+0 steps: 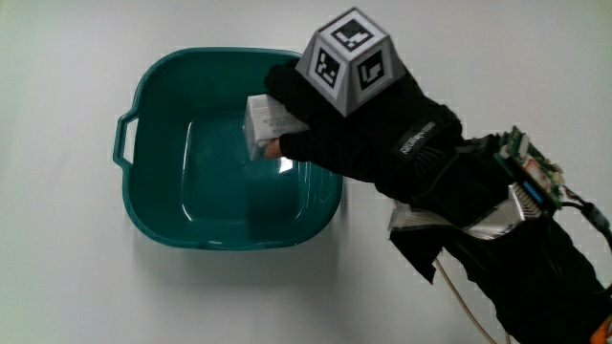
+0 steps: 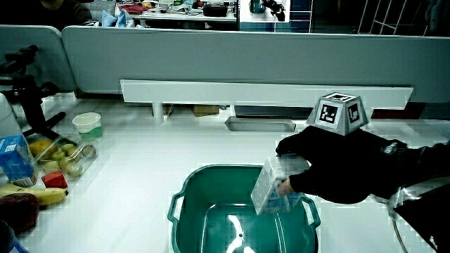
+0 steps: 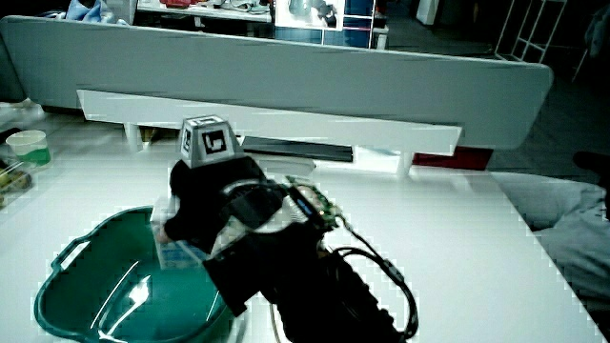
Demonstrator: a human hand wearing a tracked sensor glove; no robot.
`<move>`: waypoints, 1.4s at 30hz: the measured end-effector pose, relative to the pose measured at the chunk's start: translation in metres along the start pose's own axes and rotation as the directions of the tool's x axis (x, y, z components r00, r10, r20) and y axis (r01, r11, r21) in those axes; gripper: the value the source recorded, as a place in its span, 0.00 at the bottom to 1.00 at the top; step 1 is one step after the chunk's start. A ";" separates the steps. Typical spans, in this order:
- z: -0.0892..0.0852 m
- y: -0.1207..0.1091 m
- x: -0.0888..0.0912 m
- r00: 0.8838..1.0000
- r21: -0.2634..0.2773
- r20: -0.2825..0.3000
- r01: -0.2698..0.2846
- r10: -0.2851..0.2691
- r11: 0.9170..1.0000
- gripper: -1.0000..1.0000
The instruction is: Place milk into plate
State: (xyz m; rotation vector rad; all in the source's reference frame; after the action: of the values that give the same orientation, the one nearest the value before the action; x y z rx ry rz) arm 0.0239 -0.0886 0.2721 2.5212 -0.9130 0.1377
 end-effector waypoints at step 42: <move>-0.080 0.055 -0.008 0.999 -0.192 -0.032 0.017 -0.023 0.981 0.50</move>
State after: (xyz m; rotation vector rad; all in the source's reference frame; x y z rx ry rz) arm -0.0124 -0.0859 0.3625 2.3421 -0.8449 0.0814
